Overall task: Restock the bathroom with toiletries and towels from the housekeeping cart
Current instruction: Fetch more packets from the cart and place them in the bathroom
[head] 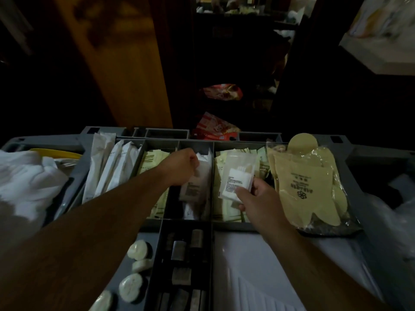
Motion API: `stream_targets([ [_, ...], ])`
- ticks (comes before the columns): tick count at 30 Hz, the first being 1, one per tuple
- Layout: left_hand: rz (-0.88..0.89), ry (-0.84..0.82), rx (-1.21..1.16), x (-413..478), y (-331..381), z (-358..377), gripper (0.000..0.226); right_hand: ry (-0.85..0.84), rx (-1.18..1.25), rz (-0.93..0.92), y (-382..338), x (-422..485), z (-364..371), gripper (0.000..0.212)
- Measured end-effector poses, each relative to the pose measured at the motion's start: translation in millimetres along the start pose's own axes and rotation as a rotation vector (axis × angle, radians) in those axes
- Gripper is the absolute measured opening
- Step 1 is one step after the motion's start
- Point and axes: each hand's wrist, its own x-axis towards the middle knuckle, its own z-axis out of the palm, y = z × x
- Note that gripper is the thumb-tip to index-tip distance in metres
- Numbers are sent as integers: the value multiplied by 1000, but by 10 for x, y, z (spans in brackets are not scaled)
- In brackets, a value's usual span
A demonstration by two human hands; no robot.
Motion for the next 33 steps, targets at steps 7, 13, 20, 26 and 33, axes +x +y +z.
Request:
stream_targets([
  [7,-116,-11,-467,-259,-126,84,21,-30,-4,-9,-50,-48,72,14],
  [13,-9,-236,-355,-522,-258,152,50,-27,-19,-21,-74,-83,96,10],
  [20,16,-317,-444,-739,-322,24,30,-34,-15,-9,-96,-139,55,8],
  [26,-46,-206,-538,-814,-303,-1,24,-26,26,4,-139,-171,21,13],
  [33,-94,76,-634,-892,-266,76,23,-20,71,16,-129,-221,2,16],
])
